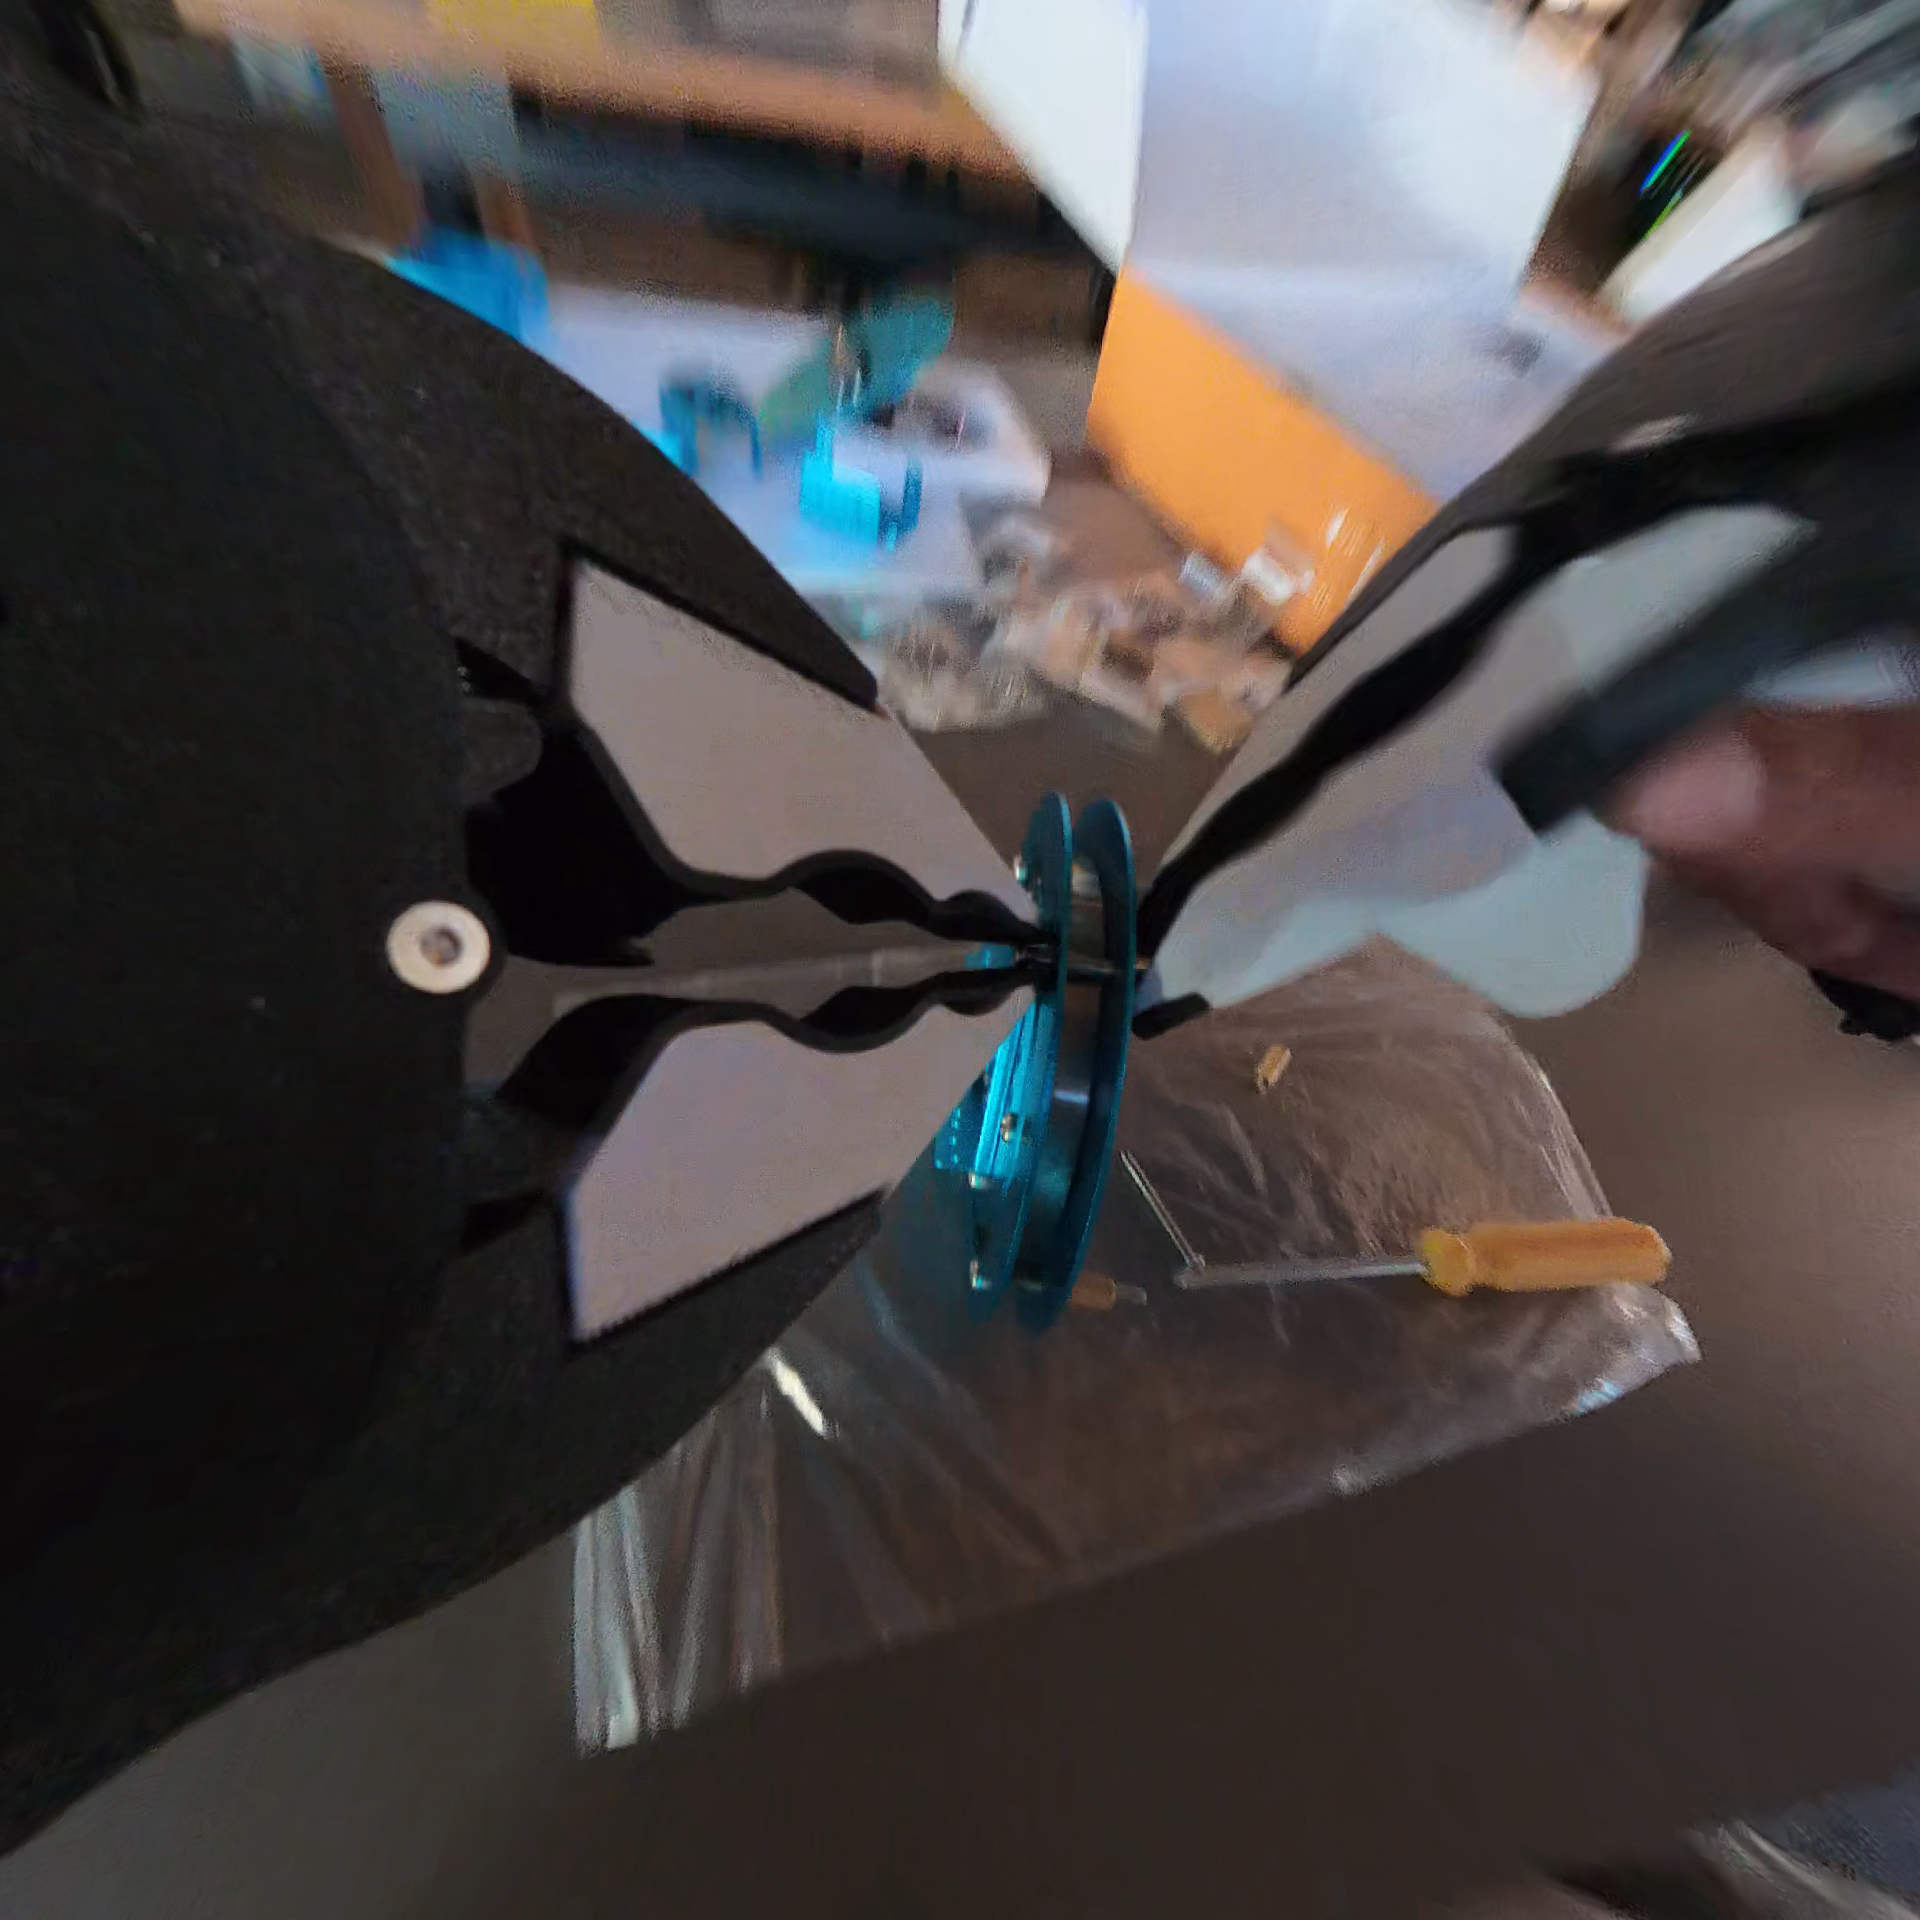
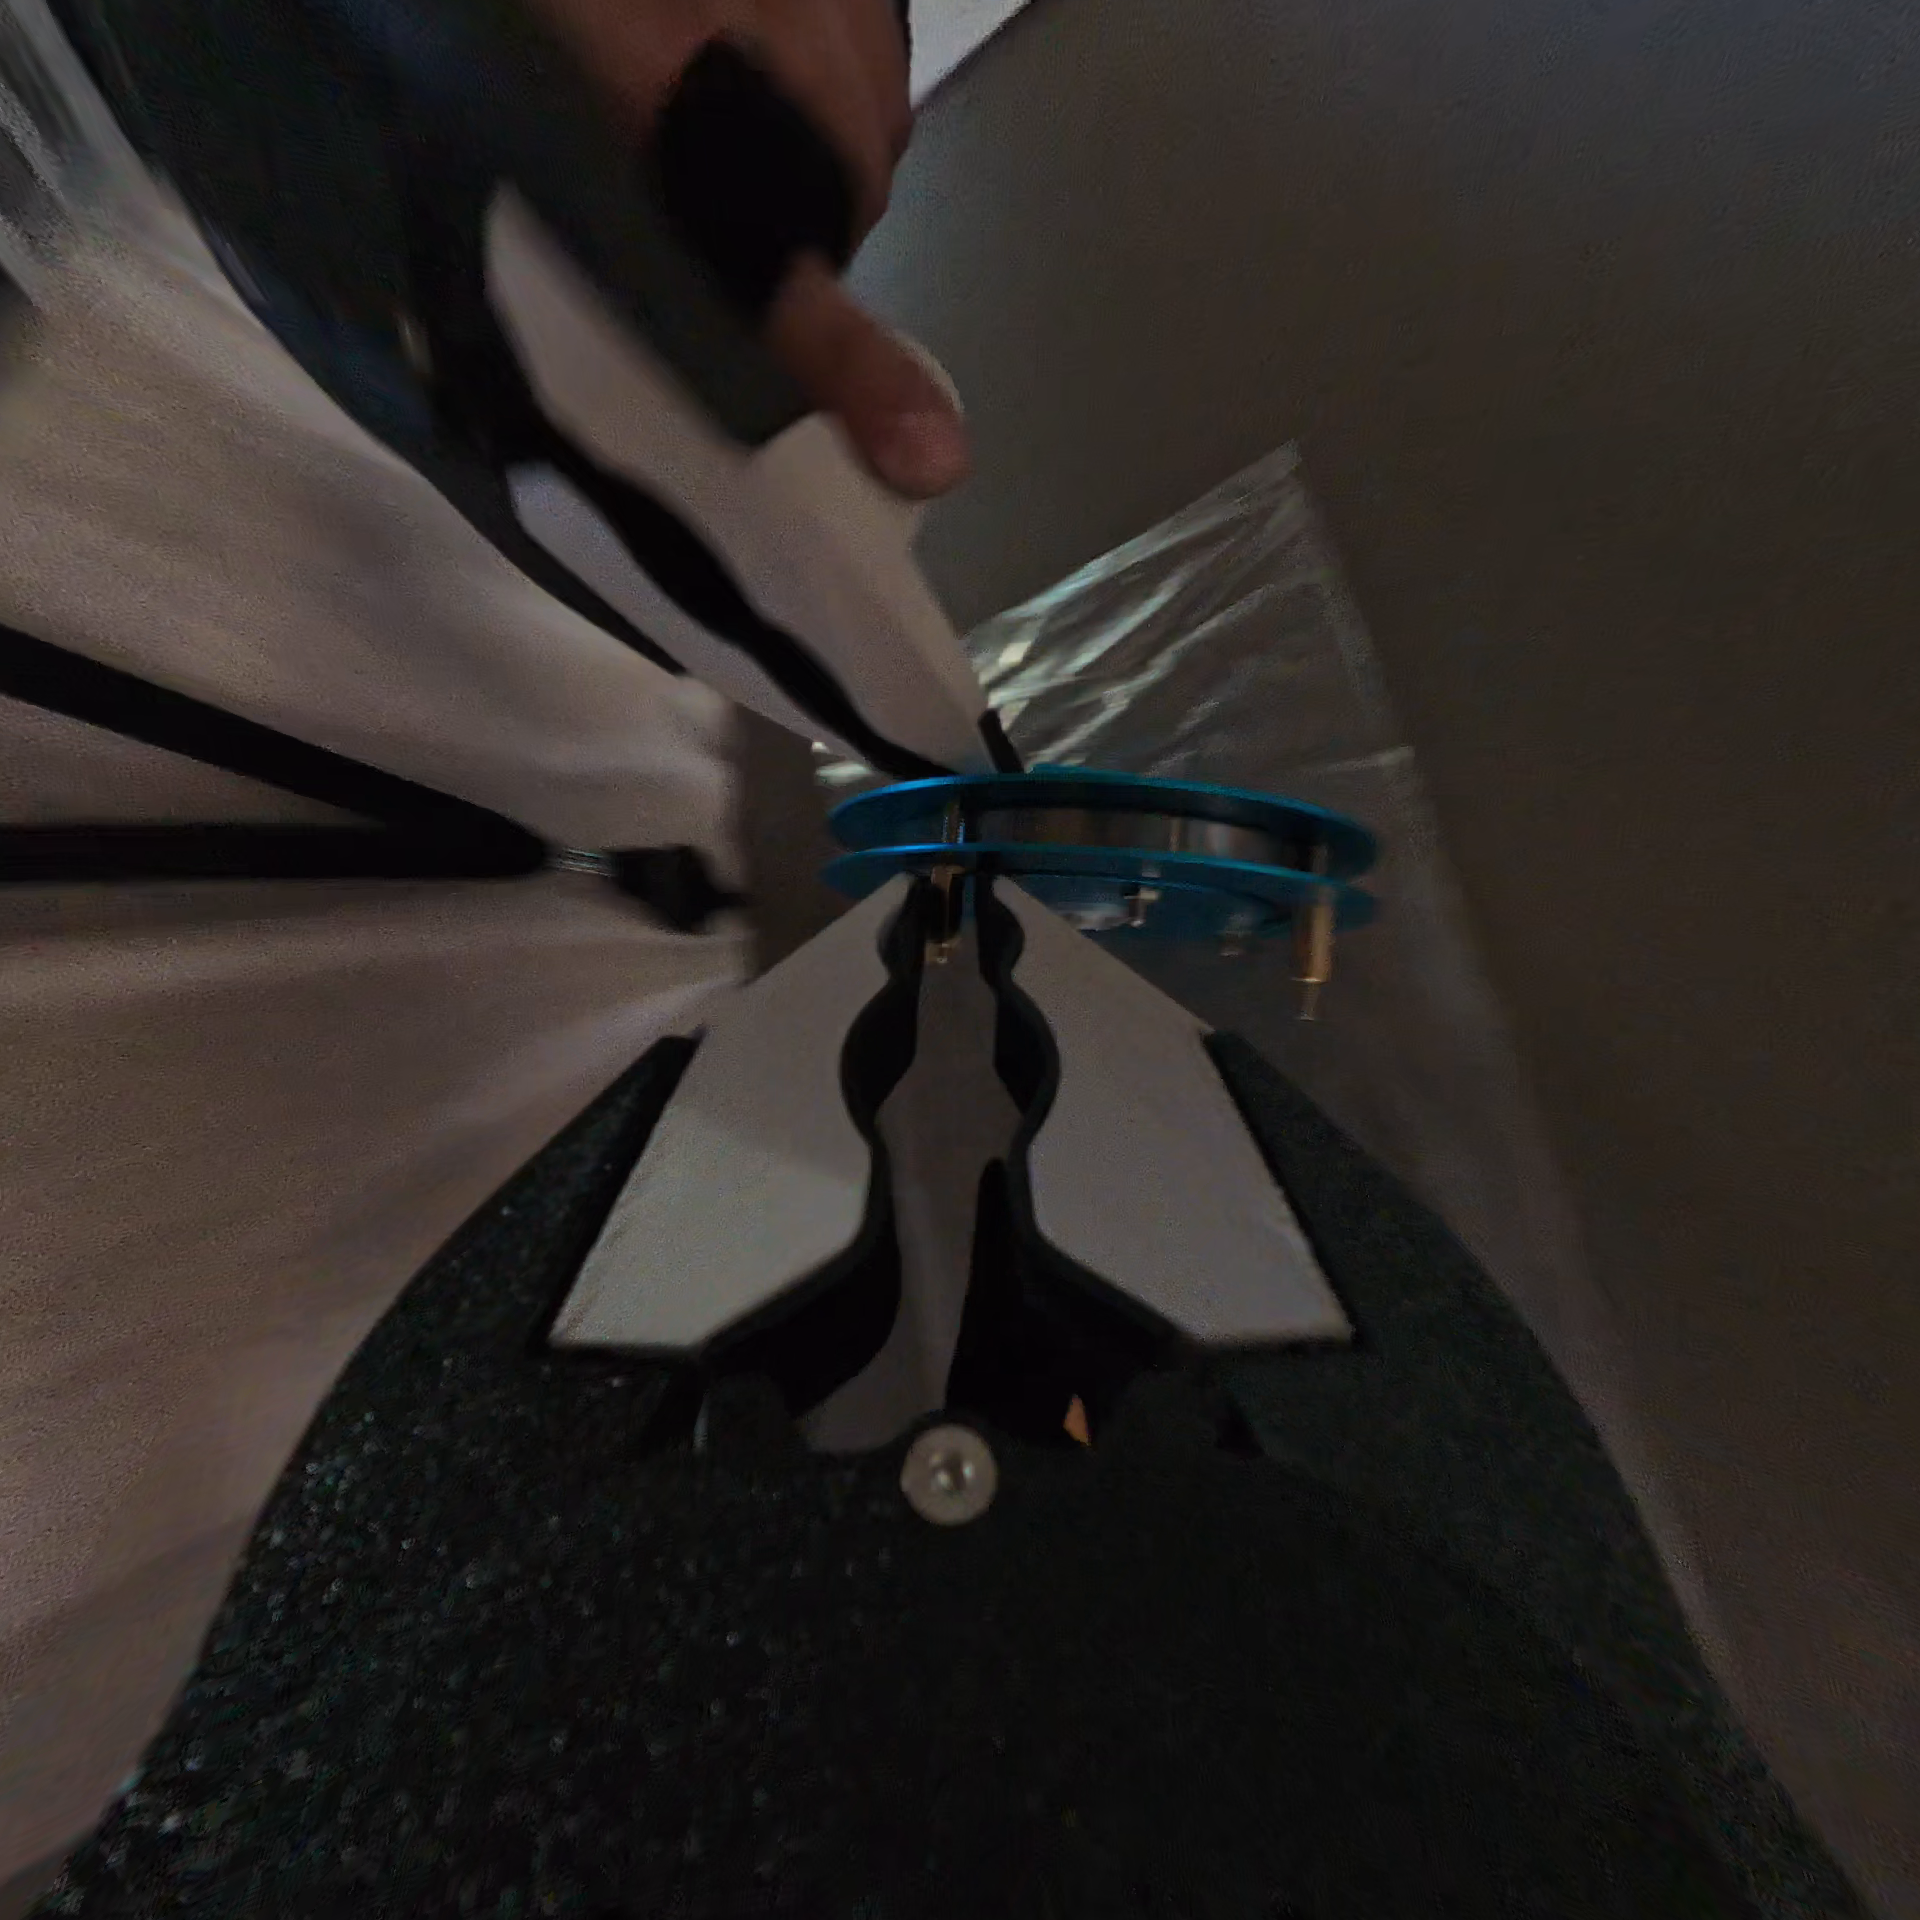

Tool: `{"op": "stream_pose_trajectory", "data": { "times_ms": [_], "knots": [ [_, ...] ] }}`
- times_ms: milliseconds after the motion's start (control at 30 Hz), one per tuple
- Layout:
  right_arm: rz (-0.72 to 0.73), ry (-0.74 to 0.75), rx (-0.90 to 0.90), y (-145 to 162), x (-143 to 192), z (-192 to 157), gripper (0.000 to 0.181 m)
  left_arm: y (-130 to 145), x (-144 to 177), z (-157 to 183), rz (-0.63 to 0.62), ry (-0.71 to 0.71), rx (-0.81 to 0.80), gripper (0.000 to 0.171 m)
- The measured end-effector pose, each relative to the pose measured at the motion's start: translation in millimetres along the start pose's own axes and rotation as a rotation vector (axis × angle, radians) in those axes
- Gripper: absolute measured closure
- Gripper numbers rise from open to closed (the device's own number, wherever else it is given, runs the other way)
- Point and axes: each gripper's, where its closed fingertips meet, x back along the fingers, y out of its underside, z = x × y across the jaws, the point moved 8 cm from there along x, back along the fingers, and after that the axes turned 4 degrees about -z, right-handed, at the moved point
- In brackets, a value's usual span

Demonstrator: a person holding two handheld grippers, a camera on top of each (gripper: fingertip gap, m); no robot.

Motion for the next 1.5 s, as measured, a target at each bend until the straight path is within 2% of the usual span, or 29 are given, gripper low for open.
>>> {"op": "stream_pose_trajectory", "data": {
  "times_ms": [67,167,233,300,400,467,567,667,700,733,767,800,900,967,1033,1100,1133,1200,1267,1333,1367,1400,1433,1500],
  "knots": [
    [-0.025,0.282,0.217,-1,-2,-17,0.168,3,0,-11,0.006,0.183,0.178,0.168],
    [-0.097,0.54,0.407,2,-11,-32,0.161,8,-3,-22,0.008,0.369,0.351,0.167],
    [-0.134,0.639,0.484,2,-16,-33,0.16,9,-5,-28,-0.012,0.451,0.406,0.167],
    [-0.12,0.726,0.565,0,-16,-35,0.177,9,-6,-31,-0.033,0.511,0.429,0.167],
    [-0.158,0.726,0.561,-3,-16,-32,0.178,9,-7,-34,-0.041,0.527,0.449,0.168],
    [-0.125,0.577,0.415,-6,-8,-22,0.178,7,-6,-29,-0.016,0.372,0.306,0.168],
    [0.012,0.106,-0.013,-5,3,8,0.178,4,-6,-11,-0.033,-0.017,-0.059,0.168],
    [0.038,-0.354,-0.384,5,-3,27,0.178,4,-10,11,-0.05,-0.337,-0.377,0.169],
    [0.059,-0.432,-0.441,8,-5,30,0.178,4,-11,16,-0.078,-0.412,-0.472,0.168],
    [0.066,-0.469,-0.463,10,-7,29,0.178,3,-10,18,-0.087,-0.421,-0.488,0.168],
    [0.061,-0.443,-0.422,10,-7,26,0.177,1,-8,18,-0.071,-0.373,-0.428,0.168],
    [0.057,-0.333,-0.311,8,-5,21,0.177,0,-5,15,-0.057,-0.304,-0.347,0.168],
    [-0.003,0.159,0.11,-1,1,-4,0.176,0,-1,0,-0.036,-0.044,-0.069,0.168],
    [-0.067,0.419,0.342,-2,-4,-20,0.176,1,-1,-12,-0.038,0.141,0.104,0.168],
    [-0.122,0.588,0.49,-1,-11,-28,0.176,2,-3,-18,-0.033,0.267,0.206,0.168],
    [-0.136,0.658,0.536,-2,-12,-28,0.177,3,-4,-21,-0.039,0.281,0.205,0.167],
    [-0.127,0.619,0.498,-3,-11,-27,0.177,2,-4,-19,-0.041,0.257,0.162,0.168],
    [-0.087,0.406,0.293,-5,-5,-17,0.177,-1,-3,-10,-0.041,0.113,-0.024,0.169],
    [-0.017,0.085,-0.047,-2,2,4,0.178,-1,-5,2,-0.055,-0.125,-0.262,0.169],
    [0.026,-0.325,-0.389,8,-3,20,0.178,-1,-9,16,-0.061,-0.341,-0.49,0.169],
    [0.046,-0.463,-0.479,13,-7,25,0.178,-1,-10,21,-0.068,-0.407,-0.565,0.169],
    [0.062,-0.538,-0.529,16,-10,27,0.178,-1,-10,23,-0.073,-0.431,-0.585,0.169],
    [0.07,-0.536,-0.52,17,-11,26,0.177,-1,-9,23,-0.072,-0.406,-0.545,0.168],
    [0.058,-0.303,-0.296,9,-5,16,0.177,-2,-4,15,-0.048,-0.259,-0.361,0.168]
  ]
}}
